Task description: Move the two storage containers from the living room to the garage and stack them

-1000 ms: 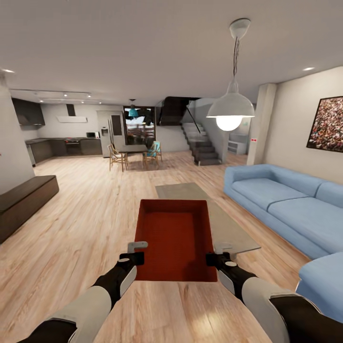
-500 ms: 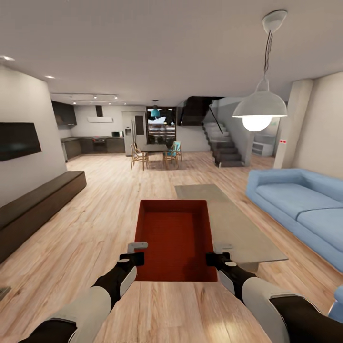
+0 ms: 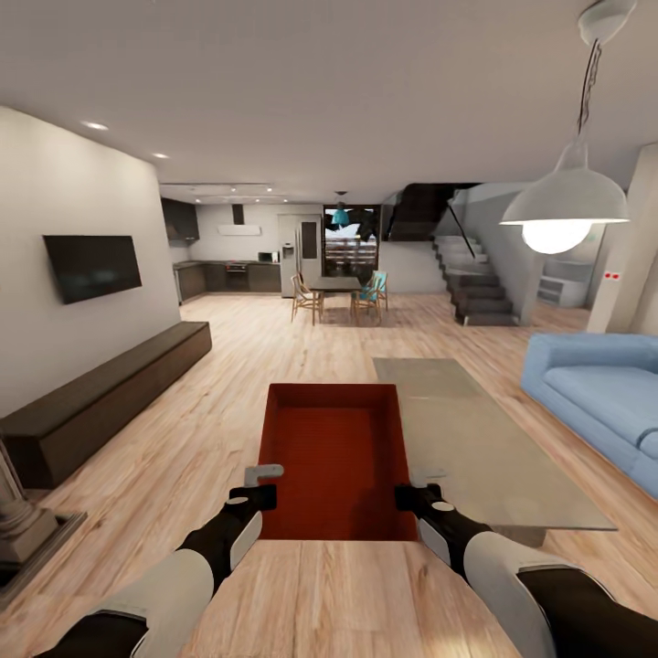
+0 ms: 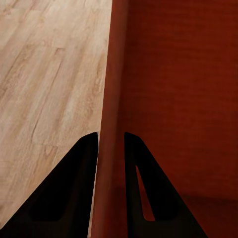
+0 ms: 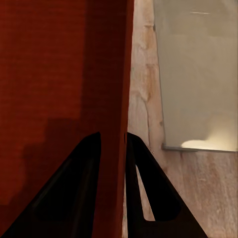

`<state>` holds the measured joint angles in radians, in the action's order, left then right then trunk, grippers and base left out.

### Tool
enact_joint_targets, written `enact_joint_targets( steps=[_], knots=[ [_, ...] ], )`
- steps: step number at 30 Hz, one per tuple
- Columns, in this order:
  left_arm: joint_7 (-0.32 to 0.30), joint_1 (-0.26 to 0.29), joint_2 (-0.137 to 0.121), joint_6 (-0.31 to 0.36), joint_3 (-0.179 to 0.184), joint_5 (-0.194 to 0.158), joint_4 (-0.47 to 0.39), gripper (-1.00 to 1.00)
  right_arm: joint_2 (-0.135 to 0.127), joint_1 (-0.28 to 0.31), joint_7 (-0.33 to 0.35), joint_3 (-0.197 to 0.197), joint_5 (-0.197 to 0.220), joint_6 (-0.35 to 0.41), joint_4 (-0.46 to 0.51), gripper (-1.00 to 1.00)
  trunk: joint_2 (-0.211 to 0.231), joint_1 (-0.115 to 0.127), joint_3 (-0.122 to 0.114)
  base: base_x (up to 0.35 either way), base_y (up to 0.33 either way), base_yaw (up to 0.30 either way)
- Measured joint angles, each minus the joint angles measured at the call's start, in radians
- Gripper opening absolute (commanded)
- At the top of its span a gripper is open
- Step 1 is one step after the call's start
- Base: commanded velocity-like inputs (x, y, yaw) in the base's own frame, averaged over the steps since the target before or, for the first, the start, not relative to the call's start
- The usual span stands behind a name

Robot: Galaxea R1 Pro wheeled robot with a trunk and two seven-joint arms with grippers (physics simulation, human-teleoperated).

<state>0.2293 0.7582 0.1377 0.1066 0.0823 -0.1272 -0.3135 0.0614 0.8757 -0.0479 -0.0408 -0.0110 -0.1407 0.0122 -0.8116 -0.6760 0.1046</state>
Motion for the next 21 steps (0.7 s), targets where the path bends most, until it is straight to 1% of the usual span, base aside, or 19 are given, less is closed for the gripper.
enact_joint_targets(
  steps=[4,7,12,21],
  knots=[
    [0.0,0.0,0.0,-0.001,0.0,0.0,0.0,-1.0,0.0,0.0,0.0,0.0,0.0,0.0,0.0,-1.0,0.0,0.0,0.0,0.0,0.0,0.3],
    [0.001,0.0,0.0,0.001,0.002,-0.001,-0.001,-1.0,0.0,0.0,0.0,0.0,0.001,0.0,0.0,-1.0,0.0,0.0,0.0,0.034,0.0,0.14],
    [0.002,0.0,-0.002,0.014,0.01,-0.002,-0.012,-1.0,0.001,0.0,0.001,0.005,0.002,0.0,0.0,-1.0,0.0,0.001,0.0,0.253,0.0,0.02],
    [0.006,0.0,-0.005,0.033,0.02,-0.003,-0.03,-1.0,0.001,0.0,0.003,0.013,0.002,0.0,0.0,-1.0,0.0,0.001,0.0,0.315,0.0,0.002]
  ],
)
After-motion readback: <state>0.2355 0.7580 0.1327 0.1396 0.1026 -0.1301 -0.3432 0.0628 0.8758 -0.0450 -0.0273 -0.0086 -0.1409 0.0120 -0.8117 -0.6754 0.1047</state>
